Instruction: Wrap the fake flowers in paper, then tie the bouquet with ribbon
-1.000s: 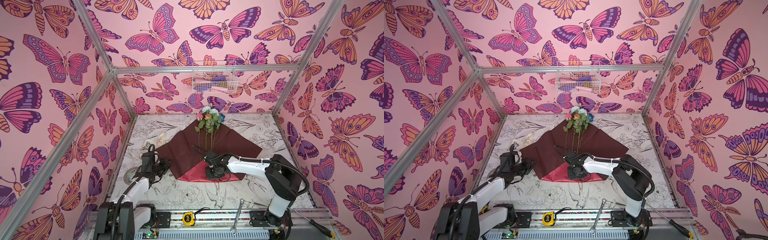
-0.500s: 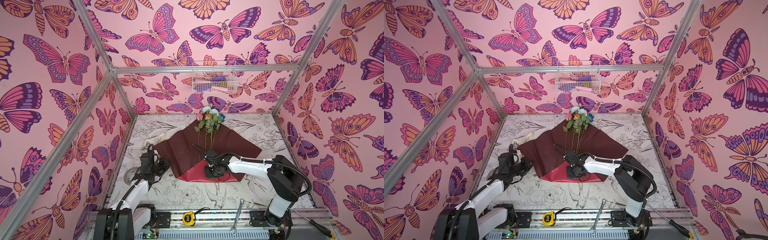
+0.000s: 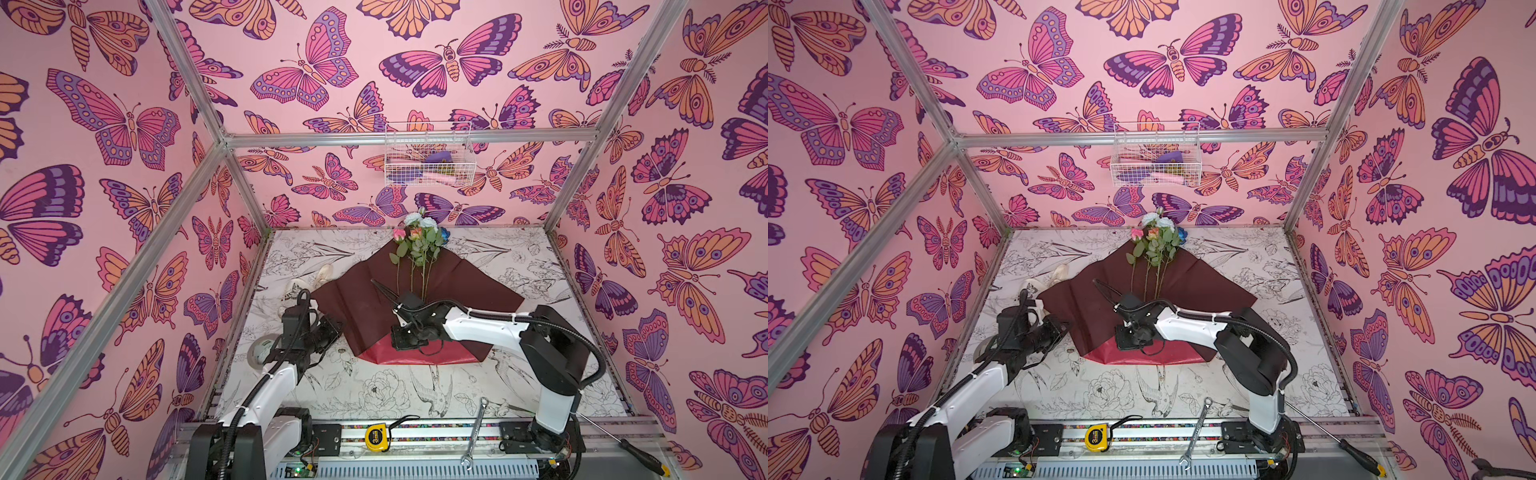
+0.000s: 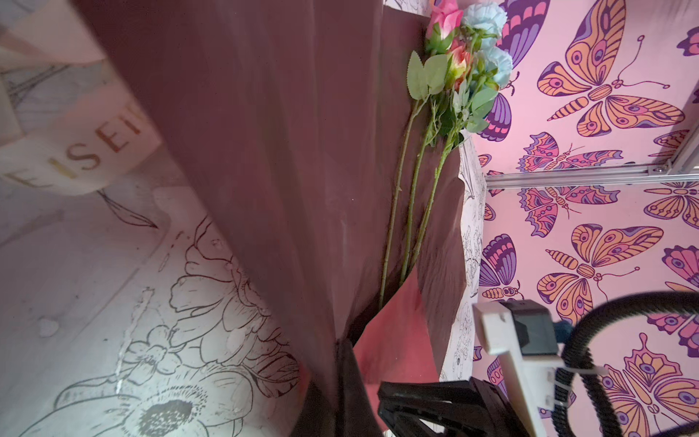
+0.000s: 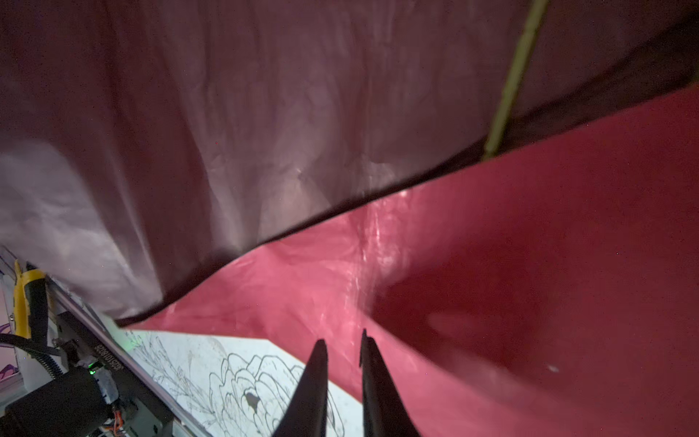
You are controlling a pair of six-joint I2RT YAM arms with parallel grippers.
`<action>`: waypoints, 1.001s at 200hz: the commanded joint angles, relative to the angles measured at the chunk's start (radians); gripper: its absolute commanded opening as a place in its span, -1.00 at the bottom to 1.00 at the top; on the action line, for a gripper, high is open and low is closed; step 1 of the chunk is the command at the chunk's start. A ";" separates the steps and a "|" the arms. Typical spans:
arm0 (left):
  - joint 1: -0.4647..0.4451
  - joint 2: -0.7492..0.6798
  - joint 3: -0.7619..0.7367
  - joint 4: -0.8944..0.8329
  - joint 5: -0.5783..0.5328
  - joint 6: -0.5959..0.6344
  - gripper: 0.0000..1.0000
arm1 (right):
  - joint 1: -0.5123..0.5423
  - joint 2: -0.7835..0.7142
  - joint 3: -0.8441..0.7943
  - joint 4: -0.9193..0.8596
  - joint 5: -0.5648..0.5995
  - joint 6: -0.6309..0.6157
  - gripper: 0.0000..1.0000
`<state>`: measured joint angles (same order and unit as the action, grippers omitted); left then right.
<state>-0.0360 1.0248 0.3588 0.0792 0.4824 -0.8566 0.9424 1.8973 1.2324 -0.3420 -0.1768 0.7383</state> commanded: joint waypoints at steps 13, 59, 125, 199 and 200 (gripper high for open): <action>-0.011 -0.025 -0.018 -0.017 0.006 0.008 -1.00 | 0.002 0.105 0.111 -0.029 0.021 -0.029 -0.66; -0.031 -0.034 -0.020 -0.018 0.005 -0.005 -1.00 | -0.036 0.211 0.228 -0.046 0.050 -0.036 -0.74; -0.055 -0.054 -0.020 -0.025 -0.004 -0.018 -1.00 | -0.109 0.329 0.391 -0.056 0.034 -0.056 -0.73; -0.076 -0.058 0.012 -0.027 -0.009 -0.029 -1.00 | -0.165 0.497 0.595 -0.043 -0.048 -0.045 -0.73; -0.076 -0.058 0.012 -0.027 -0.009 -0.030 -1.00 | -0.165 0.498 0.598 -0.043 -0.048 -0.045 -0.73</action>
<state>-0.1024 0.9825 0.3573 0.0738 0.4782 -0.8776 0.7883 2.3291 1.7798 -0.3611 -0.2028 0.6998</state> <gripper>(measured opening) 0.049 0.135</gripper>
